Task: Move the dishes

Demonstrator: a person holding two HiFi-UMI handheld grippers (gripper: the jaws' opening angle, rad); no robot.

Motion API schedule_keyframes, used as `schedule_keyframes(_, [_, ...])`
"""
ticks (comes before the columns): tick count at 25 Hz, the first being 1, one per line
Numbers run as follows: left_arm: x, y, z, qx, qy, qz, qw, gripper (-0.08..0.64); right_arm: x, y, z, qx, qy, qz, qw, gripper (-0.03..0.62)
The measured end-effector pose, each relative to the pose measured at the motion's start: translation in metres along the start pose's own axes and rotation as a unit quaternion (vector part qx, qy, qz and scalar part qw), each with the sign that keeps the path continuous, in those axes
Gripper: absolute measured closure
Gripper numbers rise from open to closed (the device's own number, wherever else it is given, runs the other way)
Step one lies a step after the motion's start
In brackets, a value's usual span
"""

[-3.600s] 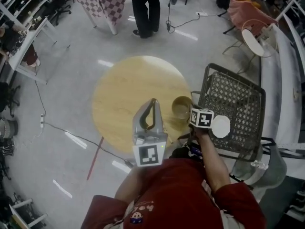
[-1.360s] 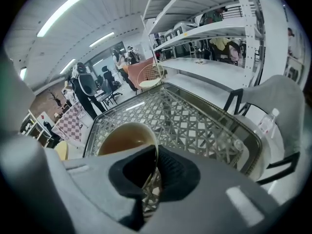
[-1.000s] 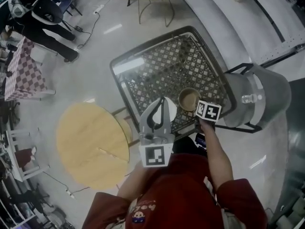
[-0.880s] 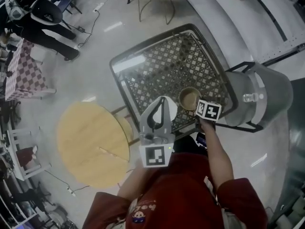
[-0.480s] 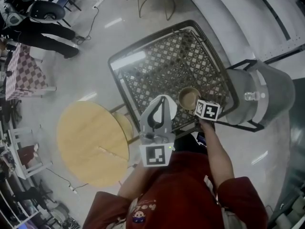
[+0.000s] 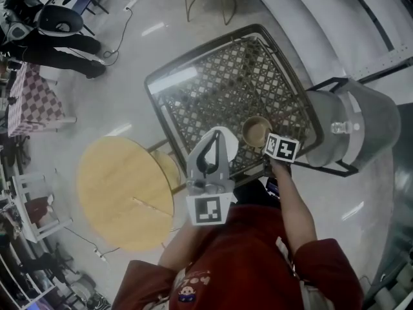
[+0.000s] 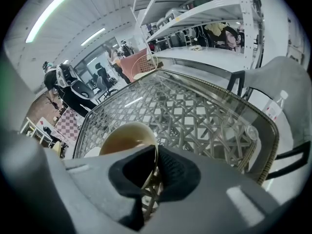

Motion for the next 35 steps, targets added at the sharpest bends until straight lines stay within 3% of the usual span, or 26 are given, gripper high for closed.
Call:
schedule_keyframes(12, [0.000,0.004,0.002,0.001,-0.011,0.003,0.9999,0.554,-0.002,0.011,-0.012,-0.034,0.004,0.010,0.999,0.491])
schedule_keyframes(21, [0.002,0.007,-0.009,-0.017,-0.008,-0.002,0.9998,0.554,0.002,0.020,-0.033,-0.080,0.001,0.012,0.997,0.479])
schedule_keyframes(28, [0.016,0.013,-0.032,-0.033,0.002,-0.009,0.9994,0.554,0.025,0.021,-0.060,-0.120,0.006,0.000,0.993,0.477])
schedule_keyframes(35, [0.035,0.021,-0.058,-0.044,0.018,-0.011,0.9988,0.554,0.068,0.025,-0.098,-0.185,0.049,-0.021,0.981,0.476])
Point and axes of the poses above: the fingertips, and each gripper's own axes: z forward along the fingers, x to its left, y out of its top, the point moved 7 cm from there along -z, backward along the fingers, and after that the axes turned 7 degrees about z, right-handed, at the moved point
